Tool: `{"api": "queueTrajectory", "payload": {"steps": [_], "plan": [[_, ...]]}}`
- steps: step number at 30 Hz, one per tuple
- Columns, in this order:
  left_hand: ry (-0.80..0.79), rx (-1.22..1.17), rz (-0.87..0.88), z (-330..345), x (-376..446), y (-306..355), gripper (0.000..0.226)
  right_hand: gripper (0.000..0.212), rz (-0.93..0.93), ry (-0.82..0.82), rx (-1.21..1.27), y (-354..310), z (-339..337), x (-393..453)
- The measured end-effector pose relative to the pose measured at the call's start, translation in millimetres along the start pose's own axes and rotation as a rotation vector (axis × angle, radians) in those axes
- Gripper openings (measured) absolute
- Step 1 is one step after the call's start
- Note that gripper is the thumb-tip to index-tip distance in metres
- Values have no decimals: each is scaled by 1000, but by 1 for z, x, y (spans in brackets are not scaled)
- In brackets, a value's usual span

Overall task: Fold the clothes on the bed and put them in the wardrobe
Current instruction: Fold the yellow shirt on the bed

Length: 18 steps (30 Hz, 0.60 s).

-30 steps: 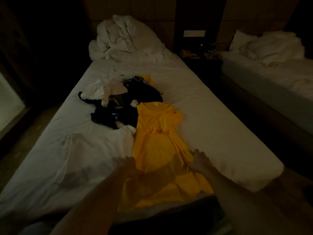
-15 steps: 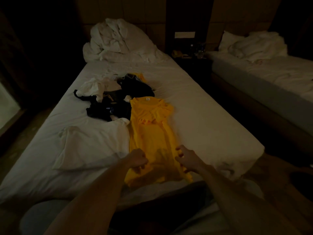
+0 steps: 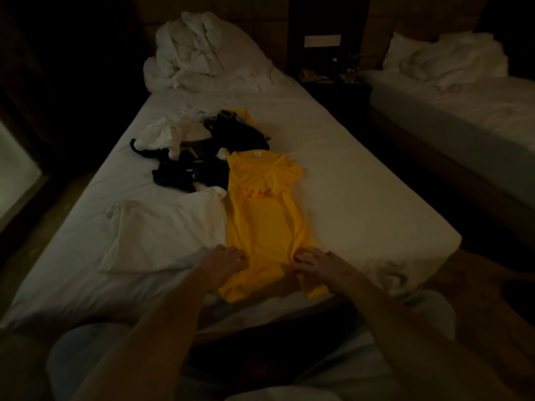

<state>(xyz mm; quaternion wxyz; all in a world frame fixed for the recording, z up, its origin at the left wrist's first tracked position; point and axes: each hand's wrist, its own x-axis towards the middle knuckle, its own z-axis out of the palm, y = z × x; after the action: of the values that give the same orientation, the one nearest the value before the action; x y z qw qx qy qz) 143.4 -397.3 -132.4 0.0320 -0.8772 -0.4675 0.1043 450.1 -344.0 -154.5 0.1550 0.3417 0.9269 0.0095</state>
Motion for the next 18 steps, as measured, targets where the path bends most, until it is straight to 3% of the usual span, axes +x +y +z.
{"api": "queueTrajectory", "payload": {"steps": [1,2,3,5,9,13,15,18], "plan": [[90,52,66,-1,-2,2,34,84,-19,6,-17,2,1,0],[66,27,90,-3,-2,3,38,83,-34,8,-20,4,3,0],[21,0,91,-9,-2,4,43,85,-44,16,-23,7,8,2],[-219,-48,30,-11,3,1,52,95,-65,86,-13,8,18,4],[-246,-46,21,-1,14,1,76,91,-77,181,18,5,29,14],[-138,-3,-29,4,19,12,46,59,-55,198,111,-2,9,24],[-105,-127,-72,7,22,6,32,42,4,133,136,0,0,24],[-48,-425,-234,8,27,1,27,36,98,134,225,6,-10,29]]}}
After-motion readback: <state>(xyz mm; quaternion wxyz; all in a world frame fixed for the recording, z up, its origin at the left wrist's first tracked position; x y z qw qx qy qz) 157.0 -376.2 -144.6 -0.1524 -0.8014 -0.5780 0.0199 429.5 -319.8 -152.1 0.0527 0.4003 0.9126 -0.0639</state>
